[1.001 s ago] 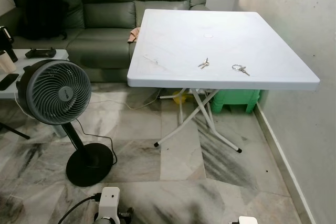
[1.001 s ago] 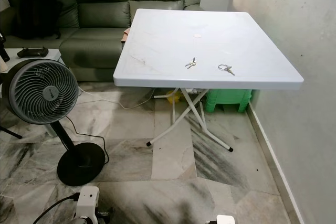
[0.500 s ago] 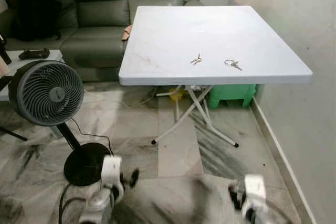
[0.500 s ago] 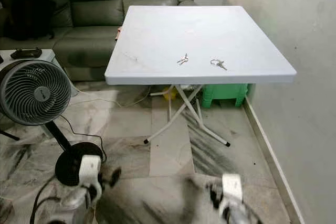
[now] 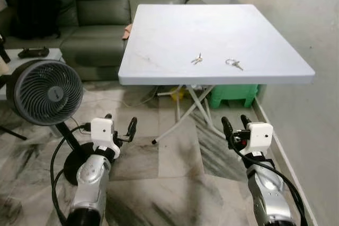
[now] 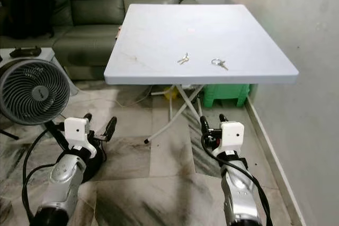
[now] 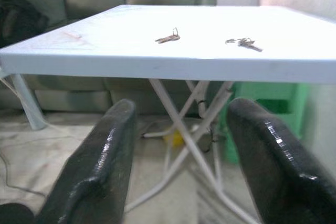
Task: Hang keys on a hook
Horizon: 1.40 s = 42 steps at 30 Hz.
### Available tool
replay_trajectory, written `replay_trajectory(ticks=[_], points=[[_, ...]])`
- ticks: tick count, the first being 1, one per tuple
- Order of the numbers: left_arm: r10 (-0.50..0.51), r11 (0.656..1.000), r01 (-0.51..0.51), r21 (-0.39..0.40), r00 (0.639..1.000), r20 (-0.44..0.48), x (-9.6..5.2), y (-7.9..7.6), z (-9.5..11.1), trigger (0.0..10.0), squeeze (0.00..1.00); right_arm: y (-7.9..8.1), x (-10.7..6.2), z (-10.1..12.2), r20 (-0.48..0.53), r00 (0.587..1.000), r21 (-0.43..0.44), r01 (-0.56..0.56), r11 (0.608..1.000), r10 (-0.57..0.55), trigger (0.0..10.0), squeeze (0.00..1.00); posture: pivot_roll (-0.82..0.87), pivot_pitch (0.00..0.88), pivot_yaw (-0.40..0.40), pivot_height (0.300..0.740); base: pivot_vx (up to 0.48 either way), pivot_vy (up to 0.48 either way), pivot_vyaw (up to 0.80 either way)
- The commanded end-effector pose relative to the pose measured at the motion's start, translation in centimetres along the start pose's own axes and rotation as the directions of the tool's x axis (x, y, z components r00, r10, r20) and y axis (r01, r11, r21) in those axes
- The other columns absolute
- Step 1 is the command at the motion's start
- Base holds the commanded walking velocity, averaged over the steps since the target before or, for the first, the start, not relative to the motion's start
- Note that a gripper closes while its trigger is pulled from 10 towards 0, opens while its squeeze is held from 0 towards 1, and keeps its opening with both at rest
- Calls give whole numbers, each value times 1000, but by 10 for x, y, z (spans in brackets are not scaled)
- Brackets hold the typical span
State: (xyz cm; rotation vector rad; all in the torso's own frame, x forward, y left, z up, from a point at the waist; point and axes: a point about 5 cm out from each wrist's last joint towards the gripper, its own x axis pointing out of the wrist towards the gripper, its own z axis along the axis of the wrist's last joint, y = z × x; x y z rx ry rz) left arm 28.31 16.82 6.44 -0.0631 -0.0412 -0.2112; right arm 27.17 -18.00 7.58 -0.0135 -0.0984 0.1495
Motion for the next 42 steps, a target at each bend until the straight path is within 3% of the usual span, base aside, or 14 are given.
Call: replay_trajectory(ticks=[1,5,12,13,21,35,36,37,42], points=[[0,1000,0,-10,1000,10,-4,3,5,10000,0,4,-1,8,13,1000,7,-26,1000,26,10000,0,-37,0,27,740,0,0,0],[10,999,-10,-33,1000,16,-6,2,13,10000,0,5,-9,7,-16,1000,16,-16,1000,16,10000,0,-34,0,24,740,0,0,0],[20,999,-19,-43,999,32,3,5,30,10000,0,7,-1,26,28,1000,29,-14,999,13,10000,0,-35,0,24,740,0,0,0],[15,999,-13,-40,999,47,3,4,35,10000,0,6,-1,30,36,999,37,-20,999,19,10000,1000,-36,0,24,740,0,0,0],[32,998,-29,-63,998,47,3,4,38,10000,0,1,-6,28,8,1000,28,-19,999,19,10000,1000,-35,0,19,740,175,0,0],[0,997,3,-79,999,45,5,-3,43,10000,0,3,-1,32,-5,999,25,-50,998,51,10000,1000,-29,0,15,740,460,0,0],[-2,997,6,-77,999,43,5,-4,43,10000,0,2,0,33,-4,999,20,-49,999,49,10000,882,-29,0,15,740,480,0,0],[-4,997,7,-77,999,44,5,-5,44,10000,0,2,1,34,-4,999,21,-47,999,47,10000,0,-29,0,15,740,480,0,0],[-9,997,12,-82,999,42,5,-7,44,10000,0,2,2,34,-4,999,16,-45,999,45,10000,0,-24,0,11,740,475,0,0]])
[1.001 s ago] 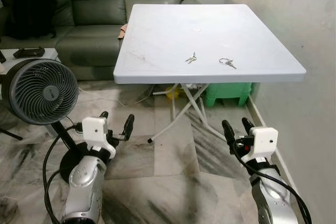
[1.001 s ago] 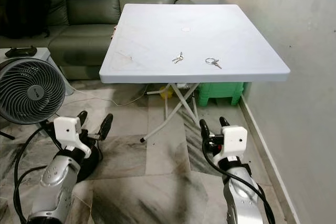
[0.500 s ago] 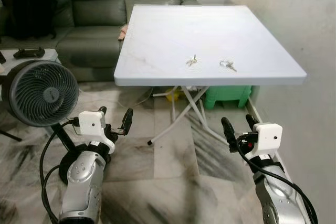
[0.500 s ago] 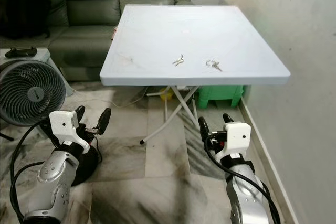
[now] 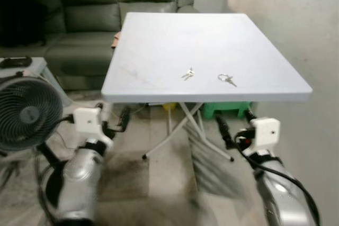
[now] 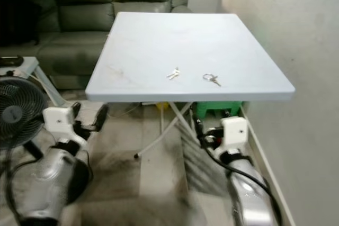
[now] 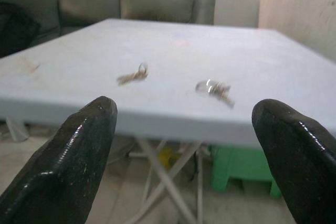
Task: Hang keys on a hook
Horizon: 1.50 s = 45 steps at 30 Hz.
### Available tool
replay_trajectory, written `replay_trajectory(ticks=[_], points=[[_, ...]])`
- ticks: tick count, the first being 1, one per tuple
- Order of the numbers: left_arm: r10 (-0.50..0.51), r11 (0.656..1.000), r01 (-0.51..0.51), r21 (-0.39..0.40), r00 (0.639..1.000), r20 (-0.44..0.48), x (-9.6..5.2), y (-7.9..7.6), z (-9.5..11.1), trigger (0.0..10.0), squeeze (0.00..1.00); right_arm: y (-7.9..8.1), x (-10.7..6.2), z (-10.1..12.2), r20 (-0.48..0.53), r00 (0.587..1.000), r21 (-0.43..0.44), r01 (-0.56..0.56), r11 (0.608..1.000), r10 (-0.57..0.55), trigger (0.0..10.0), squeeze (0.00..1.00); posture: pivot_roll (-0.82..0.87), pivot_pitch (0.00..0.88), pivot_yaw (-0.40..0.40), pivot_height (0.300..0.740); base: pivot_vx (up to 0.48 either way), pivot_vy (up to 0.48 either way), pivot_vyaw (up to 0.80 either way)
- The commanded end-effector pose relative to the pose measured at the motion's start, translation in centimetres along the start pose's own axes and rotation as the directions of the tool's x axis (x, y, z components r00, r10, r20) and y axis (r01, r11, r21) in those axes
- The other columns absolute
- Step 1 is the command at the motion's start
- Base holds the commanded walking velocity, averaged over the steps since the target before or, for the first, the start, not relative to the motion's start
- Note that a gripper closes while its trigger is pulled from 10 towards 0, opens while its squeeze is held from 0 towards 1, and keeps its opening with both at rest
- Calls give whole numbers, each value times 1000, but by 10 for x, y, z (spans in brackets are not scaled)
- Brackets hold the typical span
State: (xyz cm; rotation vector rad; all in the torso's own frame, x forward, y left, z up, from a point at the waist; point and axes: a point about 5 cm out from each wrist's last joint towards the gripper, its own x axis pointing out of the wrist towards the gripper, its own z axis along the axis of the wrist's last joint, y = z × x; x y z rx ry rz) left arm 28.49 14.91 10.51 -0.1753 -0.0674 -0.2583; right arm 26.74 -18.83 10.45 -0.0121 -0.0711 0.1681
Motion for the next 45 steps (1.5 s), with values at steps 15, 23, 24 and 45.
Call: replay_trajectory(ticks=[15,23,24,45], points=[[41,999,-41,21,999,-8,-4,11,5,10000,0,12,7,6,20,999,15,-42,999,42,10000,0,-16,0,8,740,432,0,0],[47,998,-46,37,999,-14,-5,8,4,10000,0,13,10,7,11,998,18,-63,998,63,10000,0,-14,0,7,740,86,0,0],[44,998,-44,38,999,-18,-5,7,3,10000,0,12,11,7,8,998,15,-67,998,67,10000,0,-14,0,7,740,0,0,0],[-188,979,194,62,978,-93,-17,-42,-13,10000,0,-4,47,28,-77,922,-49,-384,922,380,10000,0,1,0,-33,740,0,0,0]])
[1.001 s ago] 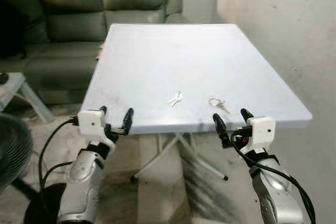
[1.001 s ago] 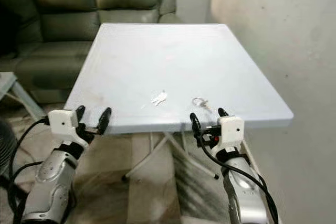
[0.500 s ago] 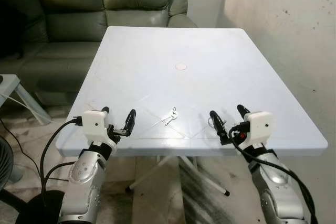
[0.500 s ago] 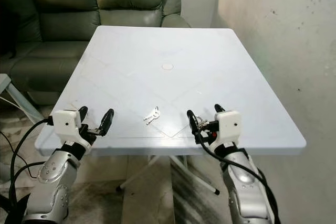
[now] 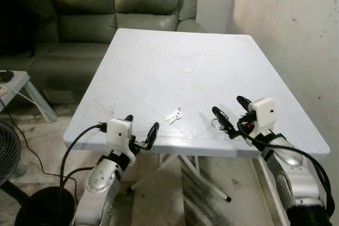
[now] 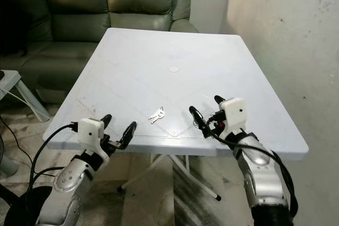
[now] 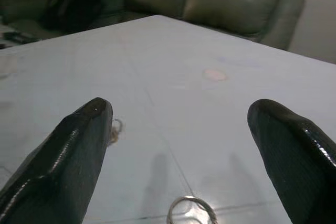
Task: Hang keys on a hook
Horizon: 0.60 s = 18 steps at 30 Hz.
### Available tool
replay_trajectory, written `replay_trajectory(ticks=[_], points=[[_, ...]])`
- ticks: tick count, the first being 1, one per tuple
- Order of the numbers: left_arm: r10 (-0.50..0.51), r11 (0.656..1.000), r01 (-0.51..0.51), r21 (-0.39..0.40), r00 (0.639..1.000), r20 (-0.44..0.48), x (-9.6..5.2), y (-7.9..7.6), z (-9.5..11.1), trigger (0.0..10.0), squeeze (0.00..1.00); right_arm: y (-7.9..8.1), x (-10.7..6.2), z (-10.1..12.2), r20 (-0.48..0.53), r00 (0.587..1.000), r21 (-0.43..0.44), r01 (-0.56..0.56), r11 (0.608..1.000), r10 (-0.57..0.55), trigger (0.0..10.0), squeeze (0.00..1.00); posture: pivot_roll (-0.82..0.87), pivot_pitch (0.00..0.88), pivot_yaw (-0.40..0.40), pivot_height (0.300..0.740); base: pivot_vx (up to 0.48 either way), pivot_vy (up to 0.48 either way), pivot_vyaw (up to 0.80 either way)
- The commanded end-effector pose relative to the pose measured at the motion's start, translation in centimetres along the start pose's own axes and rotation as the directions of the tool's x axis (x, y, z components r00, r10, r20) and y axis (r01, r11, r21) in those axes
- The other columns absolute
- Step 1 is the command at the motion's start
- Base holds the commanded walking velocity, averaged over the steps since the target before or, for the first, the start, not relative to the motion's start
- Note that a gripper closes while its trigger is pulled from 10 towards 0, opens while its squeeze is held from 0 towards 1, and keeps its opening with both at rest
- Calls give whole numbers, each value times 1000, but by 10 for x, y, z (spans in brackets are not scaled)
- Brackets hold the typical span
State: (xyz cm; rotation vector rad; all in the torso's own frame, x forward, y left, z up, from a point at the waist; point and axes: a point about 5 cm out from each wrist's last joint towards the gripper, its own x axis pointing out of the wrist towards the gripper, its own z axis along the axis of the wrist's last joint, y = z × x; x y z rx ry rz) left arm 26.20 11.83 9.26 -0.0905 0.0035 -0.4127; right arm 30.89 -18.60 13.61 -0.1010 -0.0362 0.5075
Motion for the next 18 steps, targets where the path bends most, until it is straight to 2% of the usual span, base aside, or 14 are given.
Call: replay_trajectory(ticks=[1,7,12,18], points=[[-52,999,52,10,999,4,-1,-12,4,10000,0,-1,4,-1,-31,997,13,-71,997,72,10000,0,1,0,-33,740,0,0,0],[-114,993,115,16,993,-11,-8,-26,2,10000,0,-10,11,-8,-104,979,39,-173,984,177,10000,0,5,10,-36,740,0,0,0],[-143,989,143,31,990,-17,-8,-27,3,10000,0,-19,14,-7,-114,980,51,-160,986,165,10000,0,8,24,-34,740,0,0,0],[-150,988,150,38,988,-24,-9,-26,7,10000,0,-31,9,-17,-199,960,57,-192,980,199,10000,0,11,45,-27,740,0,0,0]])
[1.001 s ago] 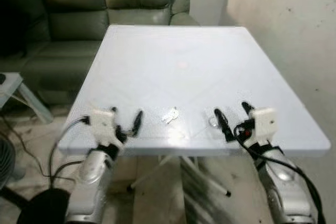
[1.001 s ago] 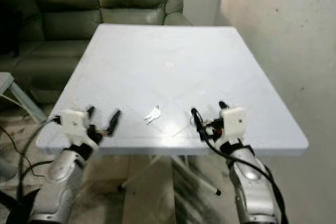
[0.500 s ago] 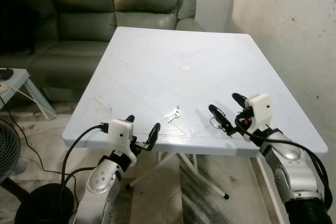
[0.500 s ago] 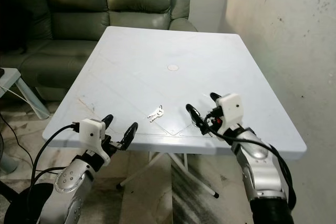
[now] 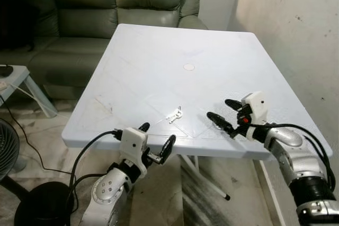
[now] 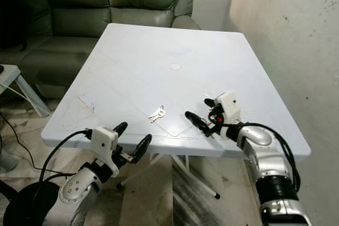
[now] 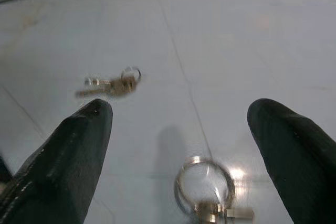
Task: Hang keys on a hook
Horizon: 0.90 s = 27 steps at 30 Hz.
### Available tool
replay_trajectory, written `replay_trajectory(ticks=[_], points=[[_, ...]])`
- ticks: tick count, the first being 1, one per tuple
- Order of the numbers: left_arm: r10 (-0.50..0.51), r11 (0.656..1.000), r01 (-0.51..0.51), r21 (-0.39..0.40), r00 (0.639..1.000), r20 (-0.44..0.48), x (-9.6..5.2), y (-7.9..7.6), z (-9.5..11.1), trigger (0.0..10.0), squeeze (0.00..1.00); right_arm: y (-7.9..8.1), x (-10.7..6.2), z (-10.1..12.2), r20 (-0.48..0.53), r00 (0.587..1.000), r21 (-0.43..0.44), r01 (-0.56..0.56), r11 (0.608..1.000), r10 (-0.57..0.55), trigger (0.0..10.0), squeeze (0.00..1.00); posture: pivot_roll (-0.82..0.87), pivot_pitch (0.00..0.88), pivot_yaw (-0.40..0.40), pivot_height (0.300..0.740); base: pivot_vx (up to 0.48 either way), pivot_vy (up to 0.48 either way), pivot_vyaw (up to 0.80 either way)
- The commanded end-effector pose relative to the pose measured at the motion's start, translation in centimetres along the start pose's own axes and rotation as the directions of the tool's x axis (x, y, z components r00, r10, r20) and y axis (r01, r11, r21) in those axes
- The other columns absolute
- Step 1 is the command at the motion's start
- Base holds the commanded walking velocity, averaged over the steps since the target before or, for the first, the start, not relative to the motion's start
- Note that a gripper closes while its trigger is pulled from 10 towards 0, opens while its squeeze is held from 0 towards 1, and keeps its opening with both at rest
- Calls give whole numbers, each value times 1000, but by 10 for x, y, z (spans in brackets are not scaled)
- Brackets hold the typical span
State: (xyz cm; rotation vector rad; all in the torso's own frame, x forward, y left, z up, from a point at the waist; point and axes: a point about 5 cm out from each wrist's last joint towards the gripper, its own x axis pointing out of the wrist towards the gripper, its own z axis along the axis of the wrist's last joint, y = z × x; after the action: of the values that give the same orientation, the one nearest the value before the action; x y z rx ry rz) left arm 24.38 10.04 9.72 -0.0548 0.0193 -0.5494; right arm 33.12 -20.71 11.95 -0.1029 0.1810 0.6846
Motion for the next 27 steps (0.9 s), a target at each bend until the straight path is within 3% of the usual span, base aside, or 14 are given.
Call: replay_trajectory(ticks=[1,11,27], points=[[-15,1000,15,10,1000,7,0,-1,4,10000,0,-4,-1,2,-10,1000,-16,-8,1000,8,10000,0,11,45,-27,740,0,0,0],[-20,1000,20,0,1000,-2,-4,-5,5,10000,0,-7,-9,-18,-90,995,2,-44,999,44,10000,0,19,46,-27,740,0,0,0],[-11,1000,11,-7,1000,-6,-4,-5,5,10000,0,-1,6,-24,-90,996,67,-24,997,30,10000,0,25,54,-29,740,0,0,0]])
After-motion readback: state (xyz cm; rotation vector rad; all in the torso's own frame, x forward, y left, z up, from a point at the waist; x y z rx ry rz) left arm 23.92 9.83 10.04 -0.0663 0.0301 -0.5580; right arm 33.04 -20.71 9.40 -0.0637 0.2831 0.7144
